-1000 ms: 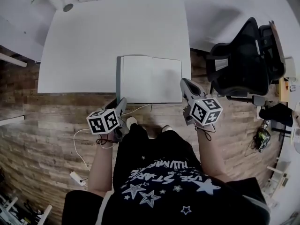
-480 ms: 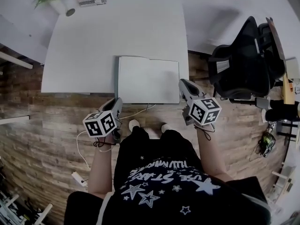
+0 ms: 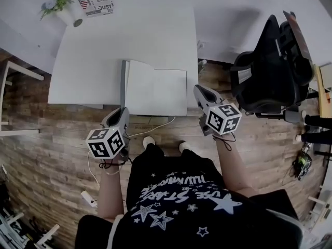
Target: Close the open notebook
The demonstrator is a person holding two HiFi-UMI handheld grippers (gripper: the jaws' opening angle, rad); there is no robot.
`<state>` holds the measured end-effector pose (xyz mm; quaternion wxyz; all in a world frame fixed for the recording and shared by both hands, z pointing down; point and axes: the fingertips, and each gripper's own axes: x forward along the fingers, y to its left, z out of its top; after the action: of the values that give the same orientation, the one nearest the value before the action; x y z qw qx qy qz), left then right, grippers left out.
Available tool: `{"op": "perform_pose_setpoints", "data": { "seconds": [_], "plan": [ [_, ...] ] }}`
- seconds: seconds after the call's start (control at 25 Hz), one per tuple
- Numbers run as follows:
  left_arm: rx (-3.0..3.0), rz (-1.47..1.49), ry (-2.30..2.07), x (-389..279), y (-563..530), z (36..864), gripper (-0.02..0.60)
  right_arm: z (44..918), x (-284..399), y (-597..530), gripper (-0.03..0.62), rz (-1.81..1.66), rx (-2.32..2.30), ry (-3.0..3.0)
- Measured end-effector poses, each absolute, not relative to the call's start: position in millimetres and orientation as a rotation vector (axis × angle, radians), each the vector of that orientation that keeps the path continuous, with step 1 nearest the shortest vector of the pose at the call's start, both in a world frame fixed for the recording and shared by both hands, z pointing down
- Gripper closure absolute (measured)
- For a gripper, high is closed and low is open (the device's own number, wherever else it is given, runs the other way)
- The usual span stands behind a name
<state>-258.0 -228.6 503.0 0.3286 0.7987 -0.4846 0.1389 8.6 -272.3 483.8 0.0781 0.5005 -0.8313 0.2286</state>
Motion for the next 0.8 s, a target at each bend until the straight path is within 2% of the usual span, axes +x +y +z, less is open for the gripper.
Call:
{"op": "perform_pose_setpoints", "data": {
  "seconds": [0.4, 0.8],
  "plan": [
    [2.224, 0.413, -1.322, -186.7, -219.0, 464.4, 0.534, 486.4, 59.9, -257.2, 0.591, 0.701, 1.491, -2.516],
    [2.306, 0.471, -1.286, -114.1, -209.5, 467.8, 0.534, 480.5, 98.6, -242.2, 0.591, 0.682, 1.487, -2.527]
  ]
}}
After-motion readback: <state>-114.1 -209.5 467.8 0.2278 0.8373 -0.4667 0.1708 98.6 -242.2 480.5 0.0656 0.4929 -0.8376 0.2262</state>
